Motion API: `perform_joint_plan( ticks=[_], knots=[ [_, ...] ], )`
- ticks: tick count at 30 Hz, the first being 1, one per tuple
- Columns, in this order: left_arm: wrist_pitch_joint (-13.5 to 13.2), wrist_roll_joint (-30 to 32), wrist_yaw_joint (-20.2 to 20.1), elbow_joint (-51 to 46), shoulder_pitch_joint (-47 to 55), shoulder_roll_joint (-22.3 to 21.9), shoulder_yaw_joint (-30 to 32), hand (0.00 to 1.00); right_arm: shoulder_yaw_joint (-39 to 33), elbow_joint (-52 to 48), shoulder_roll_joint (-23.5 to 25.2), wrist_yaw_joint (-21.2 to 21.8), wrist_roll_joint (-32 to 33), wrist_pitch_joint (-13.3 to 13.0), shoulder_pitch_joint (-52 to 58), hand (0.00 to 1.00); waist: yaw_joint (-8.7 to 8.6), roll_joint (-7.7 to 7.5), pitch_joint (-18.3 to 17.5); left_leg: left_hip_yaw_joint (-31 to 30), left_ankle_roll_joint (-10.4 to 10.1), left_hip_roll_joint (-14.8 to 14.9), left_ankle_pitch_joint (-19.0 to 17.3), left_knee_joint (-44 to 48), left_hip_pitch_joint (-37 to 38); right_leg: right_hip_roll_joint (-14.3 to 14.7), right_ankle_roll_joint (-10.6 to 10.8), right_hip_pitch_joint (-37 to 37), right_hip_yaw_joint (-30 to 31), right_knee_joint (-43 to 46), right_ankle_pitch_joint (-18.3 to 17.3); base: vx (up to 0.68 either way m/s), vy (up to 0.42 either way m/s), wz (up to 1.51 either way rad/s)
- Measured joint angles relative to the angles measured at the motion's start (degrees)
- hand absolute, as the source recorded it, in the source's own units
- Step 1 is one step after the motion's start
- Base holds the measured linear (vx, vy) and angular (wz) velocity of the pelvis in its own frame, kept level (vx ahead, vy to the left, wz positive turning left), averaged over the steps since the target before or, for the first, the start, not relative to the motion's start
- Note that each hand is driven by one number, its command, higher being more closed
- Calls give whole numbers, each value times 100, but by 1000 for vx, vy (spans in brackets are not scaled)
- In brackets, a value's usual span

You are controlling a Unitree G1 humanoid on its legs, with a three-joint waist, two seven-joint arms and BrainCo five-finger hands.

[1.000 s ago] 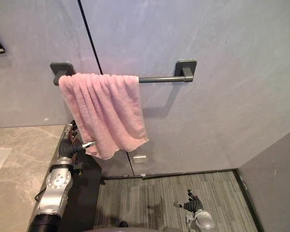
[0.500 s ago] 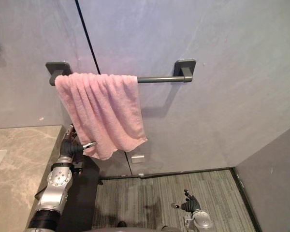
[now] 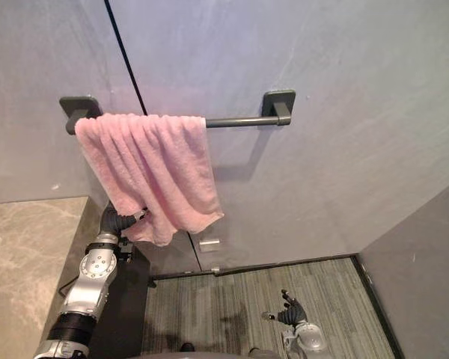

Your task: Organize washtable

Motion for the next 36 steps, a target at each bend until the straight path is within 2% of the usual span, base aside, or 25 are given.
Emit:
perform_joint_plan(
  ticks=[3, 6, 15, 19, 25, 36],
  knots=[
    [-5, -1, 1, -7, -1, -1, -1, 100, 204, -771, -33, 10, 49, -41, -1, 0, -10, -9, -4, 44, 2, -3, 1, 0, -26, -1, 15, -57, 57, 1, 35, -37, -14, -10],
    [-20, -3, 10, -26, 3, -1, -1, 100, 381, -1453, -65, 14, 53, -202, -26, 0, 10, -34, -12, 40, 3, -5, 3, 1, -25, -1, 18, -57, 57, 2, 39, -36, -23, 0],
    [-88, -52, 42, -603, 237, -177, -155, 100, 869, -2873, -129, 131, 215, -474, -681, 0, 131, -55, -13, 41, 7, 5, 5, 26, -28, -2, 20, -46, 118, 24, 42, -10, -9, -1],
    [-89, -55, 55, -644, 244, -284, -234, 100, 965, -2931, -222, 123, 347, -575, -1110, 0, 228, -57, -13, 3, 7, 10, 5, 57, -62, 2, 20, -48, 94, 43, 42, -23, -22, 4],
    [-152, -178, 135, -784, 320, -299, -340, 100, 1406, -2931, -301, 112, 517, -591, -1838, 0, 258, -56, -13, -153, 7, 22, 8, 139, -167, 15, 19, -42, -16, 48, 41, -34, -32, 12],
    [-194, -307, 134, -804, 348, -459, -460, 100, 1579, -2448, -283, -9, 926, -582, -2387, 0, 303, -53, -13, -425, 11, 13, 95, 136, -307, 20, 16, -53, -165, 51, 38, -29, -20, 13]
  ],
)
